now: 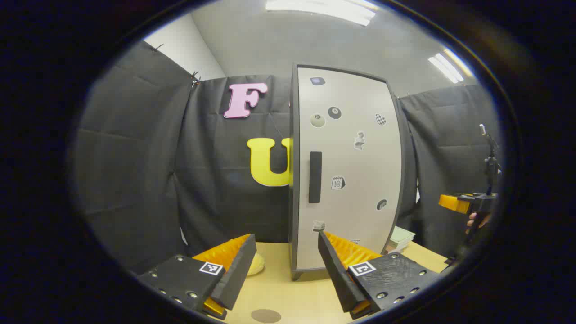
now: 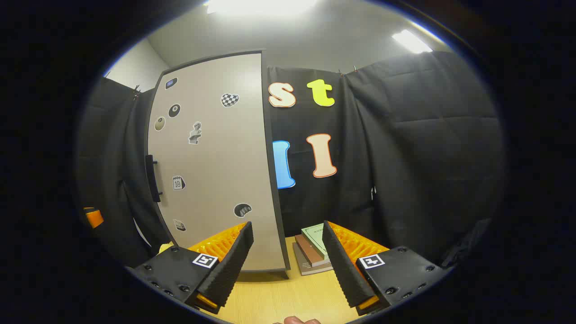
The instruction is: Open the cabinet door with the right hand, grasp the bottle in the cabinet with the left hand and place it on the coaster, then close the cabinet door with the right hand.
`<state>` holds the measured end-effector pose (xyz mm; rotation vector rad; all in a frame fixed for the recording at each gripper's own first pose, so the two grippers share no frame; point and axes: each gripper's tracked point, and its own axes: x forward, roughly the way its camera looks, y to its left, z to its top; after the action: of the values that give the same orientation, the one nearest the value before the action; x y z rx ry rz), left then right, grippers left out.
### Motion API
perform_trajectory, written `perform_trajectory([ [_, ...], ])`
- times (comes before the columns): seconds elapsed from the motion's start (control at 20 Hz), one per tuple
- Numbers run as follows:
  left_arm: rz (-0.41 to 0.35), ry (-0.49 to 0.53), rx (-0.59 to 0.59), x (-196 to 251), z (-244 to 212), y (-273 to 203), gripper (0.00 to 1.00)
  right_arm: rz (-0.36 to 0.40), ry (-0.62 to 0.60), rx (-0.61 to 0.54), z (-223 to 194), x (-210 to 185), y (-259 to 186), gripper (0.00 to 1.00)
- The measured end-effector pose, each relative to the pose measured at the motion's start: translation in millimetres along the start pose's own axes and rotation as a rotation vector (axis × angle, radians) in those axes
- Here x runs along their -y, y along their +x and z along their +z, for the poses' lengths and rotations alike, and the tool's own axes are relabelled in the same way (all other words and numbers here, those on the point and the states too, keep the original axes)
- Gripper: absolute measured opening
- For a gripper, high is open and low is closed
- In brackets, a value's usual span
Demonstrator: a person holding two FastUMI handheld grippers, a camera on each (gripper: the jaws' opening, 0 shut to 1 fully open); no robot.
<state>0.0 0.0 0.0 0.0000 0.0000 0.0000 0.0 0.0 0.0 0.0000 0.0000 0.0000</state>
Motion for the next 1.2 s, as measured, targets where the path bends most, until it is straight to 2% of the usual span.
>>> perform_trajectory([
  [0.15,-0.013,-0.019,0.003,0,-4,-3,0.83,0.017,0.000,-0.012,0,-8,-8,0.99],
  [0.2,-0.011,-0.015,0.003,-2,-5,-4,0.86,0.025,0.000,-0.014,1,-12,-9,0.99],
  [0.25,-0.008,-0.003,0.005,-3,-6,-4,0.83,0.032,-0.003,-0.014,2,-16,-10,0.97],
  [0.3,-0.005,0.011,0.008,-4,-7,-6,0.83,0.038,-0.005,-0.011,4,-21,-8,1.00],
  [0.35,-0.007,0.019,0.011,-4,-9,-9,0.86,0.044,-0.003,-0.008,6,-26,-7,0.97],
  [0.4,-0.011,0.020,0.009,-2,-11,-11,0.83,0.051,0.003,-0.005,8,-30,-8,1.00],
  [0.5,-0.017,0.008,-0.004,0,-21,-14,0.86,0.062,0.011,-0.003,11,-37,-8,0.97],
  [0.6,-0.016,-0.005,-0.014,-2,-28,-18,0.83,0.075,0.013,-0.004,13,-45,-9,1.00],
  [0.85,0.008,-0.036,-0.034,-13,-40,-27,0.83,0.109,-0.003,-0.007,16,-65,-6,1.00],
  [0.9,0.009,-0.045,-0.040,-14,-45,-27,0.83,0.118,-0.003,-0.008,18,-69,-5,0.97],
  [0.95,0.012,-0.049,-0.047,-15,-48,-29,0.86,0.125,-0.005,-0.009,19,-74,-3,1.00],
  [1.05,0.026,-0.046,-0.065,-20,-57,-32,0.83,0.136,-0.014,-0.010,25,-84,3,1.00],
  [1.15,0.037,-0.045,-0.078,-23,-64,-36,0.86,0.154,-0.020,-0.004,32,-98,11,0.97],
  [1.2,0.041,-0.051,-0.085,-23,-69,-39,0.86,0.166,-0.025,-0.001,36,-106,17,1.00],
])
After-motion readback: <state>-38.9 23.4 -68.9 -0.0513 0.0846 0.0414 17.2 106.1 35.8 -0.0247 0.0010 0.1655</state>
